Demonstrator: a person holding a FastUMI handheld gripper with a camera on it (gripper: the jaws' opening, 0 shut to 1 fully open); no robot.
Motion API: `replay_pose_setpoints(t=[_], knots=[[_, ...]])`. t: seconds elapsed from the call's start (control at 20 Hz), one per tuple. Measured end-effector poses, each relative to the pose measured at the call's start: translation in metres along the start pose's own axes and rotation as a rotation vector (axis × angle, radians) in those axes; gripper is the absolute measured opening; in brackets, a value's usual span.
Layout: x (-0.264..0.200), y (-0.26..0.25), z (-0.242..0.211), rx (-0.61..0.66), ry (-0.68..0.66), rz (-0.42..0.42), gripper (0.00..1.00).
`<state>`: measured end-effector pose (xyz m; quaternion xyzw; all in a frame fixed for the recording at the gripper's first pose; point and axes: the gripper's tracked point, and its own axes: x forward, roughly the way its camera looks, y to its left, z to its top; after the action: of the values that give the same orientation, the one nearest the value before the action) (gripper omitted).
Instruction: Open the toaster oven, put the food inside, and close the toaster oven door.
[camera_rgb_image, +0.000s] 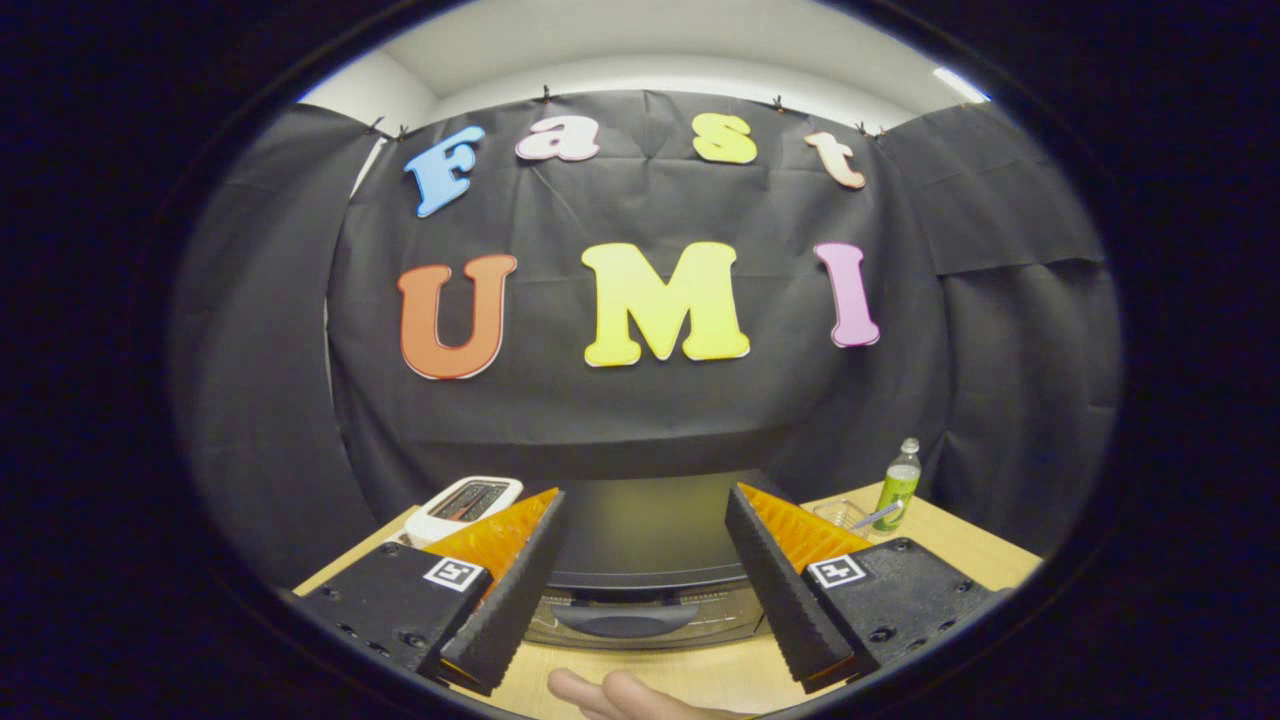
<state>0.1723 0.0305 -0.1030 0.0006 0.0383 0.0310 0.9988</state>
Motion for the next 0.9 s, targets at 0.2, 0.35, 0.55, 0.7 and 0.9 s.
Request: replay_pose_setpoints(t=[0.2,0.35,0.55,0.7,0.9], knots=[[0.027,0.003,-0.030,-0.039,0.056,-0.008,1.00],[0.038,0.005,-0.048,-0.036,0.105,0.001,1.00],[0.041,0.001,-0.072,-0.024,0.163,-0.014,1.00],[0.040,0.003,-0.076,-0.039,0.165,-0.009,1.00],[0.034,0.003,-0.079,-0.036,0.169,-0.017,1.00]])
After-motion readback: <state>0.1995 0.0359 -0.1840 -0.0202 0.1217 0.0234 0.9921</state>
